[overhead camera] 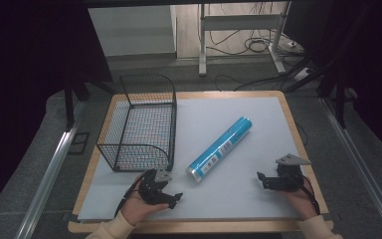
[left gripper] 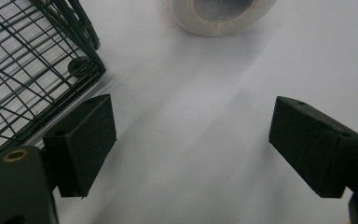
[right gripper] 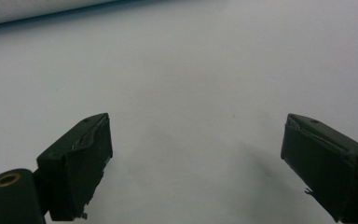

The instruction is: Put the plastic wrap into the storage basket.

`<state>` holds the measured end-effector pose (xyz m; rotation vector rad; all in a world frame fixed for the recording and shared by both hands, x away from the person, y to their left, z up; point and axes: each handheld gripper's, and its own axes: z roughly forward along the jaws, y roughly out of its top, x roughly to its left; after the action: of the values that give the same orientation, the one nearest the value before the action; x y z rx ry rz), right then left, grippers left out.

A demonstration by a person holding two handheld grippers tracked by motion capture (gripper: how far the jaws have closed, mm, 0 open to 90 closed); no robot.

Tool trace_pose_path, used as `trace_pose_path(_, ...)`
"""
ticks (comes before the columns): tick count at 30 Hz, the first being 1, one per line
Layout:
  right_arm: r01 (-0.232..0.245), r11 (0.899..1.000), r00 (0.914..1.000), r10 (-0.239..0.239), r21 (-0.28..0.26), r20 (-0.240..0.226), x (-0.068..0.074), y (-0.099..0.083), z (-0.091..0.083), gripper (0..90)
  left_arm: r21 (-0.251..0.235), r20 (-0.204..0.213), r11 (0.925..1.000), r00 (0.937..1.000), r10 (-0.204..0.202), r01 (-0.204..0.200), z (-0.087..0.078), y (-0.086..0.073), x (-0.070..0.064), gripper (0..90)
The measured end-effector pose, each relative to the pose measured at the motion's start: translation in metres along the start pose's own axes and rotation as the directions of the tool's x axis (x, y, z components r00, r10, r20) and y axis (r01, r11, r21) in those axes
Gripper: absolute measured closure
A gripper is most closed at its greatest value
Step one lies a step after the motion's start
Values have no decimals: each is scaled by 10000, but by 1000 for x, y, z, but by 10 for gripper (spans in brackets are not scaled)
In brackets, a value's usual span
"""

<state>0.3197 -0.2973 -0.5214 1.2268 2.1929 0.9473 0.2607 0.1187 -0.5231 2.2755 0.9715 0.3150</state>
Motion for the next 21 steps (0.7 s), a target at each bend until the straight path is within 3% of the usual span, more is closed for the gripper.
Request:
trace_pose_path(13,85,10000,9999,-85,26,-64,1,1,2,89,8,237,9999,9997,-105,104,-18,30,-10,160)
trace_pose_path(21,38,10000,10000,-38,-55,-57,0,1,0,90,167,440,9999,9990,-23,16,-10,46,-18,160)
